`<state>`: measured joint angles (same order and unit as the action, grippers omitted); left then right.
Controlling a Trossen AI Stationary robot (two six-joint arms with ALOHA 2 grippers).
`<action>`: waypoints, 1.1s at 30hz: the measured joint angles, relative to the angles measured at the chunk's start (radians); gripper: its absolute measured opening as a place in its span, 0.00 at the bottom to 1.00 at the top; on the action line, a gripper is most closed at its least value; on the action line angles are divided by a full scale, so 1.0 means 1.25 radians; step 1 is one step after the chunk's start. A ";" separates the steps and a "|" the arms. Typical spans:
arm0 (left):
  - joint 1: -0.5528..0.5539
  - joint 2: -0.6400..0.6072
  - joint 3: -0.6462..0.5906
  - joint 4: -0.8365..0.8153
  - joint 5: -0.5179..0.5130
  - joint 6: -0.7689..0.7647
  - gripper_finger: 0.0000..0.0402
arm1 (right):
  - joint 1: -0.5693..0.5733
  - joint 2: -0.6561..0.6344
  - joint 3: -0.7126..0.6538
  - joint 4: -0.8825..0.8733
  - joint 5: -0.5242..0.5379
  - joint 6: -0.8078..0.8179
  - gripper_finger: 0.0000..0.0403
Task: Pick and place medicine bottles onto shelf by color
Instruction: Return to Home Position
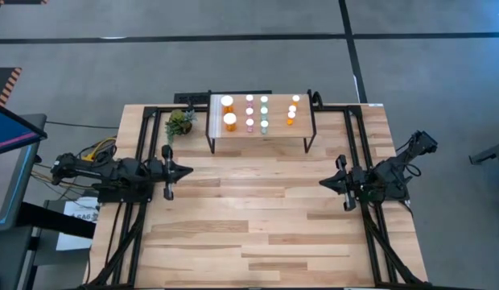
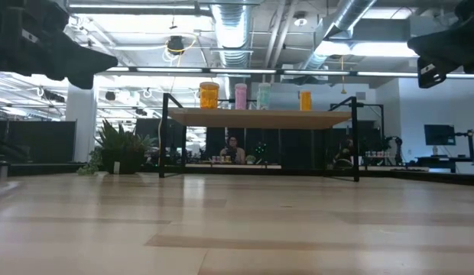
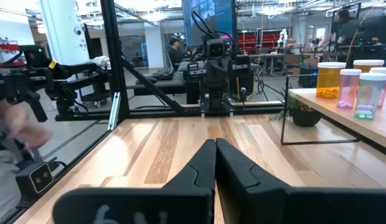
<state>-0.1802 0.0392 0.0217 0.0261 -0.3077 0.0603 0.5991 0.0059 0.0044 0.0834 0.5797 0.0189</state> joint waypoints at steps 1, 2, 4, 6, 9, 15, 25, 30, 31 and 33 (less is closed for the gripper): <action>0.000 0.000 0.000 -0.001 0.001 0.000 0.00 | 0.000 0.000 0.000 0.000 0.000 0.000 0.07; 0.000 0.000 0.000 -0.002 0.005 -0.001 0.00 | 0.000 0.000 0.000 0.000 0.000 0.000 0.07; 0.000 0.000 0.001 -0.003 0.009 -0.012 0.00 | 0.000 0.000 0.000 0.000 0.000 0.000 0.07; 0.000 0.000 0.001 -0.004 0.009 -0.016 0.00 | 0.000 0.000 0.000 0.000 -0.001 0.000 0.07; 0.000 0.000 0.002 -0.005 0.009 -0.012 0.00 | 0.000 0.000 0.000 0.000 -0.001 0.000 0.07; 0.000 0.000 0.002 -0.007 0.010 -0.012 0.00 | 0.000 0.000 0.000 0.000 -0.001 0.000 0.07; 0.000 0.000 0.003 -0.008 0.010 -0.019 0.00 | 0.000 0.000 0.000 0.000 -0.002 0.000 0.07; 0.000 0.000 0.004 -0.008 0.010 -0.013 0.00 | 0.000 0.000 0.000 0.000 -0.002 0.000 0.07; 0.000 0.000 0.004 -0.008 0.010 -0.017 0.00 | 0.000 0.000 0.000 0.000 -0.002 0.000 0.07; 0.000 0.000 0.004 -0.009 0.010 -0.019 0.00 | 0.000 0.000 0.000 0.000 -0.002 0.000 0.07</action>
<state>-0.1806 0.0391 0.0261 0.0154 -0.2951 0.0366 0.5991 0.0062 0.0044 0.0830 0.5774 0.0189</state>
